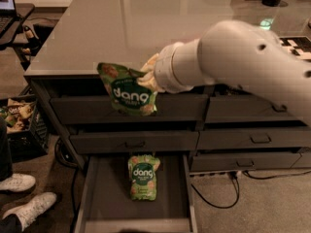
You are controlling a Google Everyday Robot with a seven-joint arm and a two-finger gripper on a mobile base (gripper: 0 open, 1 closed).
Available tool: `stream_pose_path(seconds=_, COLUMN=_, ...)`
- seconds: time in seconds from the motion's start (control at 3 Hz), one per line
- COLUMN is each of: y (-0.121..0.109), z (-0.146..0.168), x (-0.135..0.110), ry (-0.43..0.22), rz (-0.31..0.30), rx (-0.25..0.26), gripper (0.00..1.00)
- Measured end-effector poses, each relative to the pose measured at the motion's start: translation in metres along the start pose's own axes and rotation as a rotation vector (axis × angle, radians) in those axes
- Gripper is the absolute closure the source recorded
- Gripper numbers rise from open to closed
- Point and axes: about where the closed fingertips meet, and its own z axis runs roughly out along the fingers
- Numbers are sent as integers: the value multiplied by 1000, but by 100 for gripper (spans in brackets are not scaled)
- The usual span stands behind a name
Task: Pick green rice chip bag from bottom drawer and place on counter
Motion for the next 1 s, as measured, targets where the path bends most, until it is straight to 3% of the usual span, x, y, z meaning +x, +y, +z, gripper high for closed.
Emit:
stream_pose_path(seconds=0.67, y=-83, z=-31, x=-36, ry=4, rz=-81, rx=109, gripper=100)
stream_pose_path(seconds=1.0, y=-90, z=-35, x=-43, ry=-3, rz=-89, rx=122, gripper=100)
